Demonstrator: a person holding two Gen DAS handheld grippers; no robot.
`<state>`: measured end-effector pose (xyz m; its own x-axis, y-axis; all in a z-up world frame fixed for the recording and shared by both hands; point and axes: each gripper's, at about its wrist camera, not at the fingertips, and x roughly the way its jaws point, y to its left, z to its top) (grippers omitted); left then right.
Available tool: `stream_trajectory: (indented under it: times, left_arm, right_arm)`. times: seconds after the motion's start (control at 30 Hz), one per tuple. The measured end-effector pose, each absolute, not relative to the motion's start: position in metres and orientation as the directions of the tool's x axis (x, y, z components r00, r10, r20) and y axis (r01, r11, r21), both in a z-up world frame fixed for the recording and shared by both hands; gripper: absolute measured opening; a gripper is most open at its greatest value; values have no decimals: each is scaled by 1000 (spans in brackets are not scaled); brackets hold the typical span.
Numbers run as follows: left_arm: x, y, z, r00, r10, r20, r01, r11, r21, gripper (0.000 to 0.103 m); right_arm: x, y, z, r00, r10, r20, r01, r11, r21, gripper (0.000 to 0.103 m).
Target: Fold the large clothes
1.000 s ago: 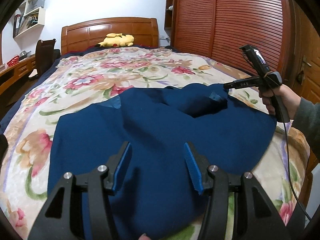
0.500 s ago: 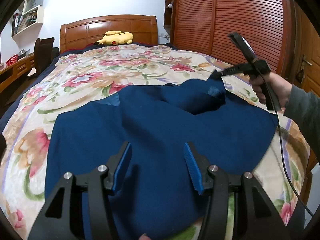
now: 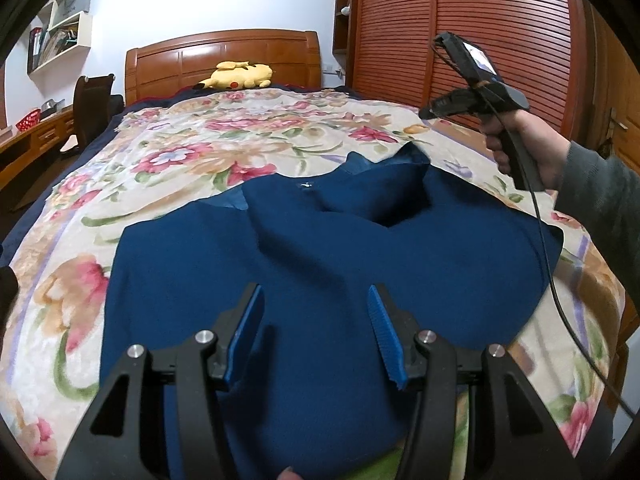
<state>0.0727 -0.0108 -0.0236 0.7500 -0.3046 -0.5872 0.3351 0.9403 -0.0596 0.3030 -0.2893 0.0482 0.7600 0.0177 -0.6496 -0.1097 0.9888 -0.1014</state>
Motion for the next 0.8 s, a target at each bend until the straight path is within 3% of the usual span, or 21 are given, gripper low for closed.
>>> stream_trajectory:
  times: [0.07,0.13,0.23,0.5,0.57,0.63,0.8]
  left_arm:
    - [72,-8,-23,753,-304,-584,333,941,-60,53]
    - [69,-8,-21,755,-304,-581,333,941,-59,53]
    - [66,-7,-20,759,-301,-577,333,942,-53,53]
    - [60,1,-21,762,-277,-585,316,948,-36,53]
    - [60,5,-22,761,-271,-589,310,950,-37,53]
    - [59,10,-22,762,-266,-590,303,952,-37,53]
    - [59,18,-25,762,-256,-595,291,956,-38,53]
  right_arm:
    - [293,-288,45,744,25,-668,-141,983,-121,10]
    - [283,-287,37,726,19,-688,-166,975,-148,38]
    - [273,-289,20,692,9,-722,-187,968,-166,46]
    - [259,-308,-34,562,33,-826,-196,976,-95,46]
    - [255,-311,-33,564,77,-822,-210,976,-52,34]
    - [249,-312,-27,587,93,-804,-220,974,-48,14]
    - [228,-316,-6,662,32,-749,-193,973,-129,2]
